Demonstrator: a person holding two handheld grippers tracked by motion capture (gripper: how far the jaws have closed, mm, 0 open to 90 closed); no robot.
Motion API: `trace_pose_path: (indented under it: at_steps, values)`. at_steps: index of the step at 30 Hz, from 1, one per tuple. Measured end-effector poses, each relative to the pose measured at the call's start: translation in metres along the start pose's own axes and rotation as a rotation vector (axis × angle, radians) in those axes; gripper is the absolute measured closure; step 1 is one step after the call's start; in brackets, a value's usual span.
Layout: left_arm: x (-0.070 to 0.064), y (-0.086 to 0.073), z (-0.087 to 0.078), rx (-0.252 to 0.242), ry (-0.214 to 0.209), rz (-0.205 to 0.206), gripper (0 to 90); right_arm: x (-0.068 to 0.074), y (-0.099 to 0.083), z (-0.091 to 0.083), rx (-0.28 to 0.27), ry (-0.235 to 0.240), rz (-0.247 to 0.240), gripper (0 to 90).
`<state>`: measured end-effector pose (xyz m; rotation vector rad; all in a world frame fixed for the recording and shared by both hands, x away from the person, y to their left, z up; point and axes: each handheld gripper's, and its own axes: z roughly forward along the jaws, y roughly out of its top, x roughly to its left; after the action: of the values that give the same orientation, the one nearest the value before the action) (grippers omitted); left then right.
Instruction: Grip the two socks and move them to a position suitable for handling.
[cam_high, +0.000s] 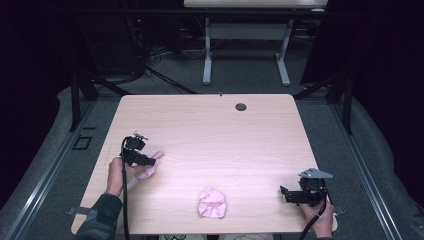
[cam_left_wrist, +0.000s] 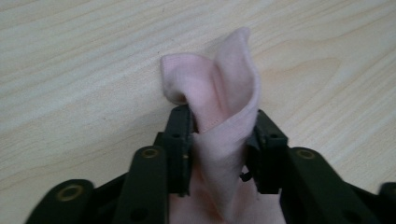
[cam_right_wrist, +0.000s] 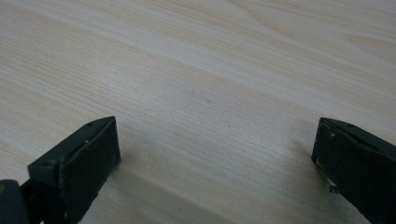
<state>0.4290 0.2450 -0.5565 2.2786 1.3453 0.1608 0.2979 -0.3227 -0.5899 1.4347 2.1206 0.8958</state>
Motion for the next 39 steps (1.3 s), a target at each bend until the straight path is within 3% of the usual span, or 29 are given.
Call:
trace_pose_path:
  at_steps: [3,7,12,20,28,34,39]
  values:
    - [-0.001,-0.002,0.000,-0.019,-0.012,0.005,74.6,0.000,0.000,0.000,0.000,0.000,0.000,0.2]
    - [-0.001,-0.003,0.000,-0.036,-0.010,0.001,79.6,0.000,0.000,0.000,0.000,0.000,0.000,0.2]
    - [-0.001,-0.004,-0.004,-0.058,0.008,0.000,81.0,0.000,0.000,0.000,0.000,0.000,0.001,0.2]
    - [-0.013,-0.004,-0.030,-0.124,0.021,0.044,81.2,0.000,0.000,0.000,0.002,-0.006,-0.002,0.2]
    - [-0.041,0.015,-0.055,-0.182,0.017,0.130,81.2,0.000,0.000,0.000,0.003,-0.001,-0.001,0.2]
    - [-0.072,0.033,-0.061,-0.194,0.008,0.210,81.0,0.000,0.000,0.000,0.000,-0.001,0.001,0.2]
    - [-0.094,0.049,-0.059,-0.209,-0.030,0.255,80.8,0.000,0.000,0.000,0.000,-0.001,0.001,0.2]
